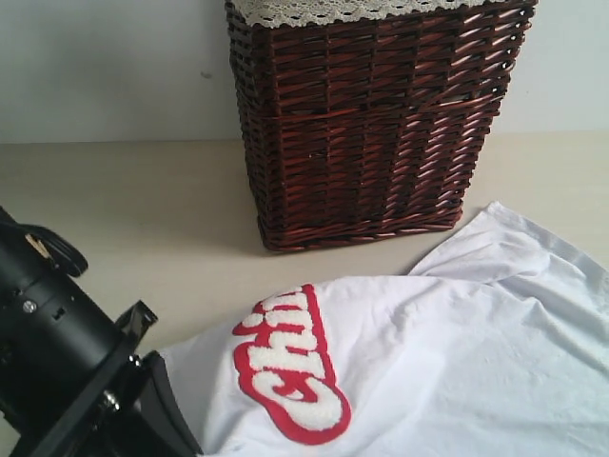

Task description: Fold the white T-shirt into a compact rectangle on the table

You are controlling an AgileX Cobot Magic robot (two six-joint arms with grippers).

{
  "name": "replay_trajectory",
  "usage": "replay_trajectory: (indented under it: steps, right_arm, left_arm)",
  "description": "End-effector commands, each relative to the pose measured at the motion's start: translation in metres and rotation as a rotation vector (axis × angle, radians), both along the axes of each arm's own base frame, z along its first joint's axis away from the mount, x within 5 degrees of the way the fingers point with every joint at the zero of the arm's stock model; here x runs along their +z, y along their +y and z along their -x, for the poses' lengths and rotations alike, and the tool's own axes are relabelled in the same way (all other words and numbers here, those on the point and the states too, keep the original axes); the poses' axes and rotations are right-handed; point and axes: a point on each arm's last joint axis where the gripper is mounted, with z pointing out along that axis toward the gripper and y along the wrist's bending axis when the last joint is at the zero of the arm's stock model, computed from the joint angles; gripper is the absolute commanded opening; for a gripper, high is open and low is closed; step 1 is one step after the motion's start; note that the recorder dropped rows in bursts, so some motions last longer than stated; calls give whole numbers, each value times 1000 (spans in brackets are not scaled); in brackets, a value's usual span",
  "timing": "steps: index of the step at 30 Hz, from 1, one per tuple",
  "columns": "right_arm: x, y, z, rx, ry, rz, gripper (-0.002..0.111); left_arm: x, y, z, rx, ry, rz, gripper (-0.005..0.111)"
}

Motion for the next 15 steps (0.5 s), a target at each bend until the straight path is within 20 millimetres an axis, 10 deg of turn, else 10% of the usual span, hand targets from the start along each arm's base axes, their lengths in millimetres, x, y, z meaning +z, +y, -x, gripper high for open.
replay_trajectory:
  steps: [1,15]
  right_arm:
    - [-1,0,0,-4,-8,4,0]
    - [-1,0,0,-4,-8,4,0]
  left_arm:
    - [-14,-10,16,10,150,19,0]
    - [-53,-21,22,-51,147,-56,70]
